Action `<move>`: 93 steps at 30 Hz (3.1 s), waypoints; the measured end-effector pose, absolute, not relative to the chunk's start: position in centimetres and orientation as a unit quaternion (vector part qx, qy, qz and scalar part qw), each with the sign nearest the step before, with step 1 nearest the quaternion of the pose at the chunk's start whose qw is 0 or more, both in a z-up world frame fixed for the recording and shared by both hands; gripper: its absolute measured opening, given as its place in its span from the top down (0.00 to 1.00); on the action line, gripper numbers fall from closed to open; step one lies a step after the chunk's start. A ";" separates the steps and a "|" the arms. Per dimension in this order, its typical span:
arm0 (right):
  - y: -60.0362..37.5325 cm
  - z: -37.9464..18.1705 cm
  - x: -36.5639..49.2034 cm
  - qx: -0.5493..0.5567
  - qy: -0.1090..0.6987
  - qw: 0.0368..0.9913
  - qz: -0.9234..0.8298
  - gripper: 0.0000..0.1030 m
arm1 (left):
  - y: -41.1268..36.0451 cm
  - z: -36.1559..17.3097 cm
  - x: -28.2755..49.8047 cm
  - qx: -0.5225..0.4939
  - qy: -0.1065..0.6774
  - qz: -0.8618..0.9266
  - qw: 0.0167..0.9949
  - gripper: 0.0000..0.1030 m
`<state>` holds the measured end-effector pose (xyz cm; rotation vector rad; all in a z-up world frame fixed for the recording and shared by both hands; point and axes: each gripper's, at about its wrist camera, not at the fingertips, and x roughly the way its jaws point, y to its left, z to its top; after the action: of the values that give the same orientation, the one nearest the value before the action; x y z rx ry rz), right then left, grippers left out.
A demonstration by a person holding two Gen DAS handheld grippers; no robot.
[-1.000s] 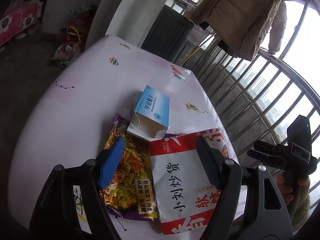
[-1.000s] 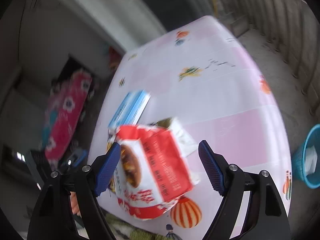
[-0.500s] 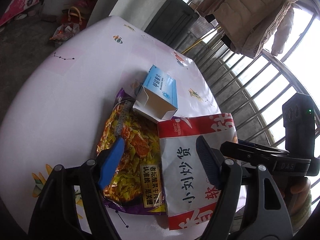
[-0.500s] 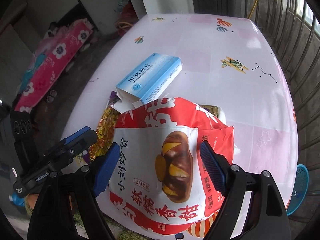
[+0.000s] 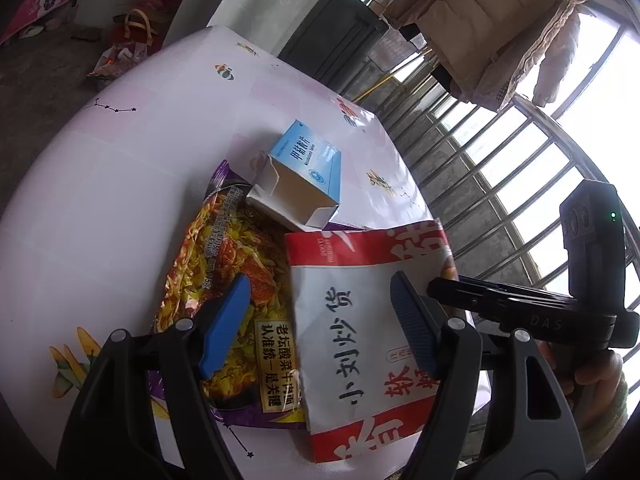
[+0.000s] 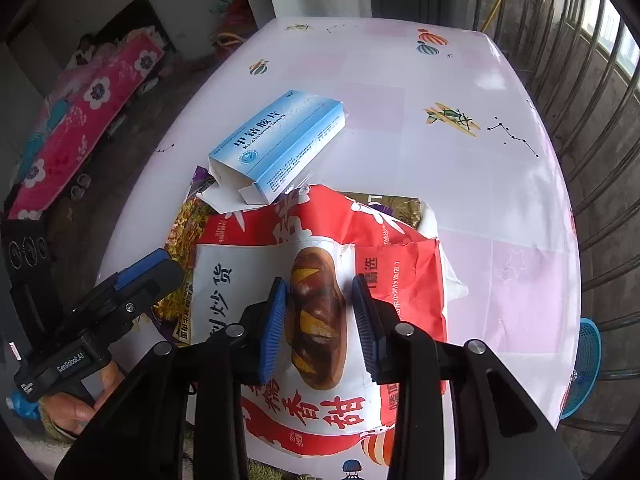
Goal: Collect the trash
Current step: 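Grasp the blue medicine box with the left tool while right tool holds the bag, then carry box and snack bag over the wastebasket and open both tools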
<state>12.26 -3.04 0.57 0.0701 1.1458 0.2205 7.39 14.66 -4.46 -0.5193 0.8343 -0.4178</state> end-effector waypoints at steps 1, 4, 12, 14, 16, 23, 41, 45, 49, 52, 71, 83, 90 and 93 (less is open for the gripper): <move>-3.2 0.8 12.1 0.037 0.539 0.835 0.105 0.71 | 14.7 -4.5 7.4 -0.248 0.397 -0.196 0.861 0.34; -3.9 1.5 11.7 0.050 0.532 0.838 0.111 0.75 | 15.0 -4.5 7.3 -0.251 0.396 -0.191 0.863 0.34; -6.8 2.6 10.7 0.115 0.519 0.836 0.137 0.82 | 14.4 -4.3 6.8 -0.241 0.395 -0.184 0.867 0.34; -7.7 3.0 10.4 0.135 0.512 0.836 0.146 0.83 | 14.3 -4.1 6.7 -0.238 0.393 -0.182 0.869 0.34; -8.5 3.4 10.1 0.153 0.503 0.836 0.159 0.85 | 14.5 -3.8 6.7 -0.237 0.387 -0.181 0.872 0.34; -11.7 4.5 8.3 0.216 0.457 0.844 0.180 0.85 | 17.0 -1.6 6.3 -0.233 0.355 -0.155 0.892 0.34; -18.8 4.1 10.0 0.298 0.396 0.863 0.095 0.85 | 11.7 1.2 18.0 -0.135 0.403 -0.206 0.881 0.18; -18.9 3.6 11.4 0.300 0.401 0.861 0.087 0.85 | 9.7 -1.4 21.8 -0.085 0.444 -0.179 0.874 0.18; -18.9 2.8 12.5 0.309 0.411 0.853 0.086 0.85 | 8.9 -3.2 23.9 -0.064 0.472 -0.171 0.862 0.18; -19.0 2.1 13.3 0.316 0.421 0.846 0.085 0.85 | 8.7 -4.1 24.9 -0.063 0.484 -0.171 0.856 0.18; -19.5 1.5 13.9 0.342 0.429 0.832 0.081 0.85 | 7.6 -5.6 25.7 -0.053 0.491 -0.170 0.853 0.32; -22.9 4.3 10.6 0.389 0.361 0.842 0.095 0.85 | 9.5 1.8 22.0 -0.080 0.424 -0.186 0.882 0.35; -28.7 6.6 5.1 0.414 0.279 0.866 0.039 0.85 | 6.5 7.9 18.9 -0.075 0.374 -0.250 0.890 0.35; -32.5 6.8 1.1 0.430 0.237 0.871 -0.010 0.85 | 2.7 10.1 18.0 -0.061 0.370 -0.303 0.876 0.35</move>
<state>1.12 -32.53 6.76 0.8984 0.4950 -0.0216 18.02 2.67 10.09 -0.1269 0.7715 -0.6321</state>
